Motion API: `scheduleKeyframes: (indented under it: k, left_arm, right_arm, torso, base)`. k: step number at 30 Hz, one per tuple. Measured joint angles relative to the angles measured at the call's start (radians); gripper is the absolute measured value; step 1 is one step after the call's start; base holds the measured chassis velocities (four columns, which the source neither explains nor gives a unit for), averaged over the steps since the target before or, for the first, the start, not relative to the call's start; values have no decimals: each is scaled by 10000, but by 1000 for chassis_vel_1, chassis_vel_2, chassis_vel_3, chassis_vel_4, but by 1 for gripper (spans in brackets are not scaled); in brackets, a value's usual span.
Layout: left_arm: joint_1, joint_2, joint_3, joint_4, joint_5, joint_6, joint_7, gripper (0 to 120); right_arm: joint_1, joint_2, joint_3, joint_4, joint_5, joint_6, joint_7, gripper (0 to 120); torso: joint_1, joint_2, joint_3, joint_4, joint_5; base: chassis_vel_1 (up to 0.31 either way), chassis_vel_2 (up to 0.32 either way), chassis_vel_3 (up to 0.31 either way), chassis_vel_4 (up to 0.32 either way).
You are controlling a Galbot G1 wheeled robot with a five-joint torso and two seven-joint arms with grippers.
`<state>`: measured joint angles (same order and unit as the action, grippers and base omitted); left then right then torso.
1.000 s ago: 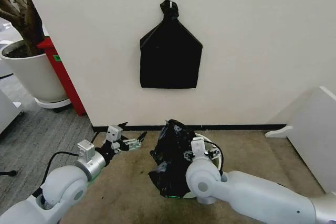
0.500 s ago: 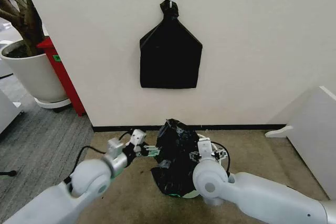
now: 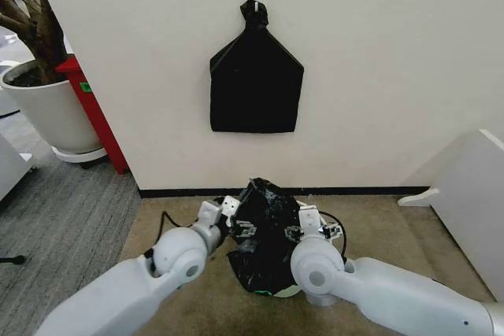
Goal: Place the garbage bag over the trash bin.
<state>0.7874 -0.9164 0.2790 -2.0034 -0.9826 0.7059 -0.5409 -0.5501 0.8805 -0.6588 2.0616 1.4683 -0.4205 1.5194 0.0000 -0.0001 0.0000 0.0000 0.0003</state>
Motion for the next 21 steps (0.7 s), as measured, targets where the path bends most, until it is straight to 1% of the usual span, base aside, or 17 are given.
scheduleKeyframes:
  k: [3,6,7,9,12,14,15,18,21]
  left_arm:
    - [-334,-352,289,249,-505,263,-685,100]
    - [-597,-703,524,445,-1336,349,-1778,100]
    - [-597,-703,524,445,-1336,349,-1778,100]
    - [-784,-946,638,540,-2232,352,-2614,100]
    - [-1013,-1343,793,709,-3240,352,-3616,100]
    - [-1142,-1594,870,895,-3499,348,-4033,100]
    - [-1142,-1594,870,895,-3499,348,-4033,100]
    - [-1288,-1872,926,1144,-3868,337,-4546,100]
    - [-1305,-1923,927,1245,-4175,328,-4946,100]
  right_arm:
    - [-104,-31,78,24,-9,4,0,100]
    - [-266,-41,244,43,-25,6,0,100]
    - [-266,-41,244,43,-25,6,0,100]
    - [-411,-36,345,49,-56,6,0,100]
    - [-583,-45,450,90,-128,-9,-1,100]
    - [-682,-48,514,109,-152,-14,-1,100]
    - [-682,-48,514,109,-152,-14,-1,100]
    - [-776,-55,585,144,-164,-17,-2,100]
    - [-816,-68,621,153,-166,-19,-3,100]
  torso:
    - [0,0,-1,0,0]
    - [0,0,-1,0,0]
    - [0,0,-1,0,0]
    - [0,0,0,0,1]
    - [0,0,0,0,1]
    - [0,0,0,-1,1]
    - [0,0,0,-1,1]
    - [0,0,-1,-1,1]
    - [0,0,0,0,1]
  base:
    - [0,0,0,0]
    - [0,0,0,0]
    - [0,0,0,0]
    - [0,0,0,0]
    - [0,0,0,0]
    - [0,0,0,0]
    - [0,0,0,0]
    - [0,0,0,0]
    - [0,0,0,0]
